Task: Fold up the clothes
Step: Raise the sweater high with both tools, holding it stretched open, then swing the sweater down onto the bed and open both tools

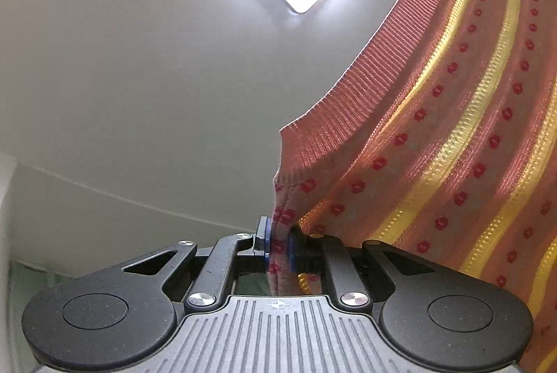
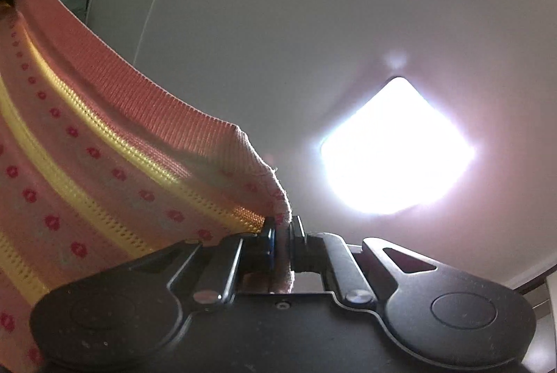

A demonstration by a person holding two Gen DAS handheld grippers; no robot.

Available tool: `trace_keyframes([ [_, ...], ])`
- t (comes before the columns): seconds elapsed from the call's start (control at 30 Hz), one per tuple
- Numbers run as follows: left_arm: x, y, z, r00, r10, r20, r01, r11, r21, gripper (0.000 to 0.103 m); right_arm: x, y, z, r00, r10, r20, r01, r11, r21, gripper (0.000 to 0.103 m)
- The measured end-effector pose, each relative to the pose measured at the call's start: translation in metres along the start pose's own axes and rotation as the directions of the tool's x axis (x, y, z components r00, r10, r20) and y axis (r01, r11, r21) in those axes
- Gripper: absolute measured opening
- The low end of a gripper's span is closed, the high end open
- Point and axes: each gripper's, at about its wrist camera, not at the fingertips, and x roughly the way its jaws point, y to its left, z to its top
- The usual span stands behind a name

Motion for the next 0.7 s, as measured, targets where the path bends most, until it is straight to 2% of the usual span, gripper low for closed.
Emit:
trace_keyframes([
  [0.07, 0.014, -0.017, -0.008, 0.997, -0.07, -0.042, 0.069, 0.997, -0.025, 0.009, 0.023, 0.024, -0.025, 0.995, 0.064, -0.075, -0.065, 0.998, -0.015, 0.008],
  [0.13, 0.034, -0.039, -0.024, 0.981, -0.158, -0.109, 0.153, 0.987, -0.056, 0.009, 0.042, 0.05, -0.054, 0.978, 0.137, -0.159, -0.143, 0.989, -0.024, 0.008],
  [0.2, 0.053, -0.069, -0.047, 0.954, -0.237, -0.184, 0.231, 0.972, -0.051, 0.01, 0.06, 0.086, -0.09, 0.949, 0.205, -0.239, -0.22, 0.975, -0.04, 0.008],
  [0.3, 0.079, -0.118, -0.083, 0.902, -0.323, -0.286, 0.333, 0.943, -0.014, 0.01, 0.084, 0.143, -0.141, 0.89, 0.299, -0.345, -0.334, 0.942, -0.043, 0.008],
  [0.33, 0.09, -0.134, -0.093, 0.885, -0.341, -0.316, 0.36, 0.933, 0.0, 0.01, 0.095, 0.16, -0.155, 0.879, 0.308, -0.365, -0.35, 0.935, -0.054, 0.008],
  [0.4, 0.112, -0.164, -0.115, 0.849, -0.373, -0.375, 0.412, 0.911, 0.026, 0.01, 0.117, 0.187, -0.173, 0.871, 0.304, -0.387, -0.36, 0.929, -0.082, 0.008],
  [0.43, 0.125, -0.171, -0.12, 0.84, -0.374, -0.393, 0.417, 0.909, 0.026, 0.01, 0.128, 0.2, -0.181, 0.867, 0.301, -0.398, -0.366, 0.926, -0.095, 0.008],
  [0.5, 0.153, -0.177, -0.124, 0.832, -0.362, -0.42, 0.405, 0.914, 0.013, 0.01, 0.152, 0.212, -0.187, 0.876, 0.28, -0.392, -0.347, 0.932, -0.109, 0.008],
  [0.53, 0.158, -0.176, -0.122, 0.841, -0.349, -0.414, 0.391, 0.92, 0.019, 0.01, 0.161, 0.213, -0.185, 0.888, 0.26, -0.379, -0.326, 0.938, -0.118, 0.008],
  [0.6, 0.16, -0.171, -0.116, 0.869, -0.314, -0.382, 0.357, 0.933, 0.046, 0.01, 0.173, 0.211, -0.176, 0.918, 0.218, -0.332, -0.276, 0.951, -0.141, 0.008],
  [0.7, 0.164, -0.163, -0.107, 0.907, -0.26, -0.331, 0.303, 0.949, 0.084, 0.01, 0.164, 0.203, -0.163, 0.946, 0.18, -0.27, -0.236, 0.953, -0.191, 0.008],
])
